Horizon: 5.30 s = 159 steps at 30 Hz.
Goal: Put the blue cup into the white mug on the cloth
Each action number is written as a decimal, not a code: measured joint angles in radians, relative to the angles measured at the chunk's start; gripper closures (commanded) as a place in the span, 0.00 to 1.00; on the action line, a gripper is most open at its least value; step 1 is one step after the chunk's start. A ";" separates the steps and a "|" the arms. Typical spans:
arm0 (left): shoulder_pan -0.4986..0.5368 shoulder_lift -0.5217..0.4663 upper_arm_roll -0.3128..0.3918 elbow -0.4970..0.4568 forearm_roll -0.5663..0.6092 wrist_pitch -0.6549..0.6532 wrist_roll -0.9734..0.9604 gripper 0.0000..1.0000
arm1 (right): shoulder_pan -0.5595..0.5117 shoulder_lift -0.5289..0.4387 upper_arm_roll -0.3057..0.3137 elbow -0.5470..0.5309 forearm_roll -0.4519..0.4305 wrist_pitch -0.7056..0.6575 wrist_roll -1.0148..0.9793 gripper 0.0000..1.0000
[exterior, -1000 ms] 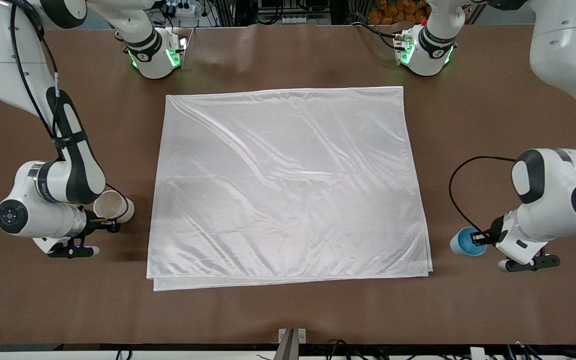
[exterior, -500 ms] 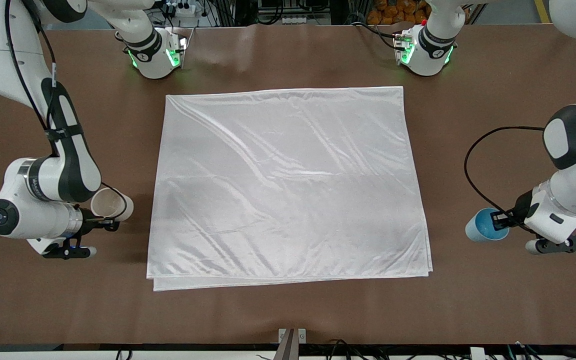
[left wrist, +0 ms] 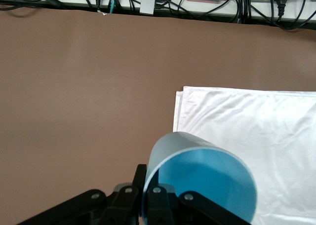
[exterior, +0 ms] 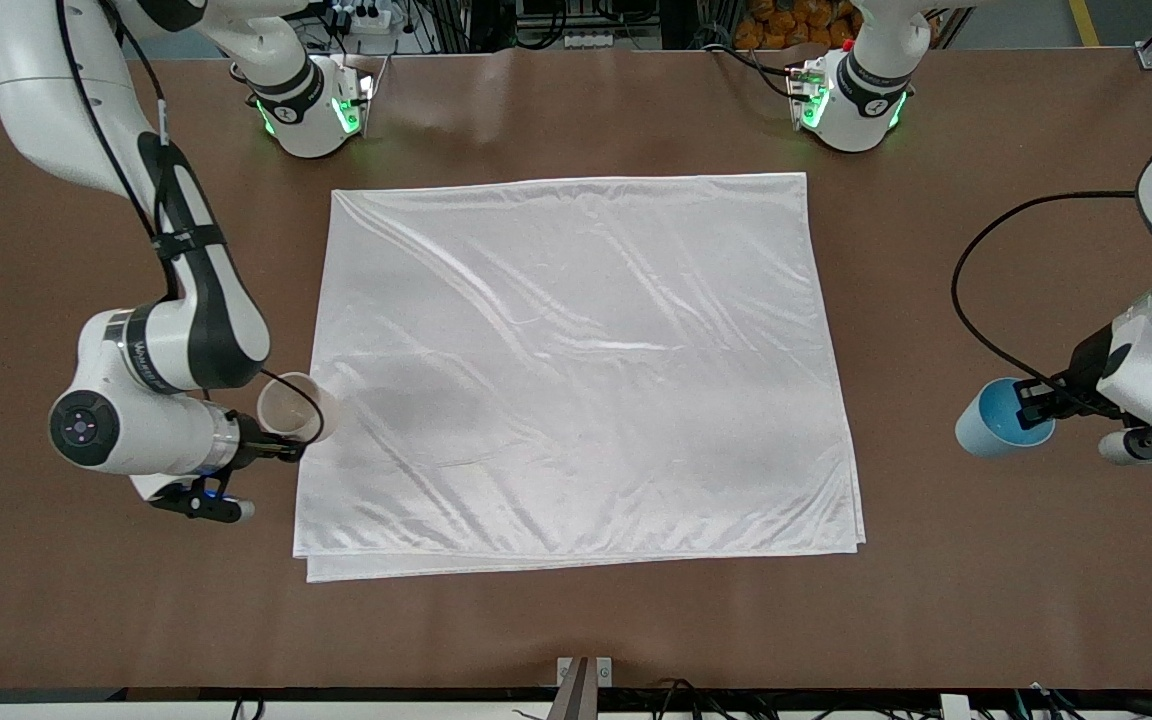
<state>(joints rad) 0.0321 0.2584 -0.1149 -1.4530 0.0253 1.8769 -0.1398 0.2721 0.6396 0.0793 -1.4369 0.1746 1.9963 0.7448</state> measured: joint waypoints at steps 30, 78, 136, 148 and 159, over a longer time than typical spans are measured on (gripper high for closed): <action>-0.028 -0.002 -0.174 -0.001 0.000 0.000 -0.163 1.00 | 0.224 0.082 -0.002 0.002 0.000 0.177 0.429 1.00; -0.498 0.267 -0.166 0.042 0.088 0.326 -0.919 1.00 | -0.006 0.142 -0.032 0.033 -0.136 0.075 -0.010 0.00; -0.669 0.286 0.024 0.111 0.186 0.256 -1.012 0.00 | -0.200 -0.580 -0.031 -0.615 -0.198 -0.052 -0.455 0.00; -0.524 0.032 0.048 0.109 0.175 0.014 -0.745 0.00 | -0.200 -0.645 -0.028 -0.460 -0.198 -0.257 -0.466 0.00; -0.272 -0.091 0.052 0.077 0.061 -0.122 -0.366 0.00 | -0.211 -0.645 -0.029 -0.276 -0.197 -0.377 -0.561 0.00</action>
<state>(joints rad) -0.2399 0.1671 -0.0632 -1.3760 0.0860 1.7552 -0.5059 0.0611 -0.0055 0.0501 -1.7124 -0.0229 1.6190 0.1839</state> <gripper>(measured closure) 0.000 0.000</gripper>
